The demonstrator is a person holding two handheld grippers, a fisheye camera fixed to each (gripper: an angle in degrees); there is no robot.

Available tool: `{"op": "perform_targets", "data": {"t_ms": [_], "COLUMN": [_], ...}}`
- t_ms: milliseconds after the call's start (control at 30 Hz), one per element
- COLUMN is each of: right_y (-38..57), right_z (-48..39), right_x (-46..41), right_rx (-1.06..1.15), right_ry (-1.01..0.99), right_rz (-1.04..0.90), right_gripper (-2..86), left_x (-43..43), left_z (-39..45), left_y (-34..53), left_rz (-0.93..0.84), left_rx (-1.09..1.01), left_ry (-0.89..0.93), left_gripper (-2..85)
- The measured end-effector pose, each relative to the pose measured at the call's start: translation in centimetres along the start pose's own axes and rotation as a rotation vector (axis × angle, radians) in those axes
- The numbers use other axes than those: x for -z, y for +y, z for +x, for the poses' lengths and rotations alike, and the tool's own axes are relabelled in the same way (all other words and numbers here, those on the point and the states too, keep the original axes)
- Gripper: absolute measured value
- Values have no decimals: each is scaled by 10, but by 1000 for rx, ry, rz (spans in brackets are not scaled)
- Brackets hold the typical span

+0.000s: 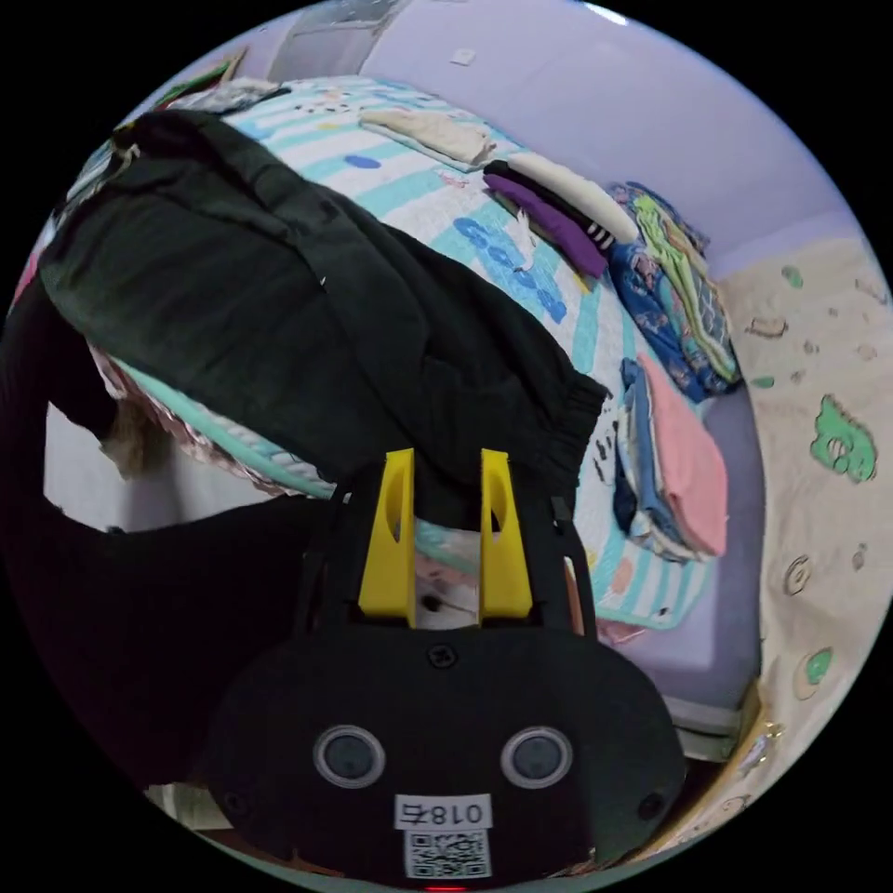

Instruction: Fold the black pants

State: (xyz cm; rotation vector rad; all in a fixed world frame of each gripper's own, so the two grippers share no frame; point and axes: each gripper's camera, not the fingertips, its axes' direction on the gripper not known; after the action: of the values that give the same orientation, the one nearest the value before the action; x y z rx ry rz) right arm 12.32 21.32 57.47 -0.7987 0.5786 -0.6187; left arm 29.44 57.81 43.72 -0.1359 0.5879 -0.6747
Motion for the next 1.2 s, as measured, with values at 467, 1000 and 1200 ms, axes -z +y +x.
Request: {"op": "perform_targets", "data": {"t_ms": [467, 1000, 1200], "right_y": [-1, -169, -314], "right_z": [20, 195, 245], "right_x": [-4, 7, -121], "right_rx": [-109, -446, -485], "right_ry": [-8, 59, -106], "right_rz": [22, 231, -133], "right_gripper": [2, 5, 103], "left_x": [64, -56, -204], "left_z": [-52, -118, -159], "left_y": [55, -42, -52], "left_rz": [110, 77, -188], "left_rx": [141, 154, 379], "left_ry": [15, 25, -86], "left_gripper": [-6, -4, 41]}}
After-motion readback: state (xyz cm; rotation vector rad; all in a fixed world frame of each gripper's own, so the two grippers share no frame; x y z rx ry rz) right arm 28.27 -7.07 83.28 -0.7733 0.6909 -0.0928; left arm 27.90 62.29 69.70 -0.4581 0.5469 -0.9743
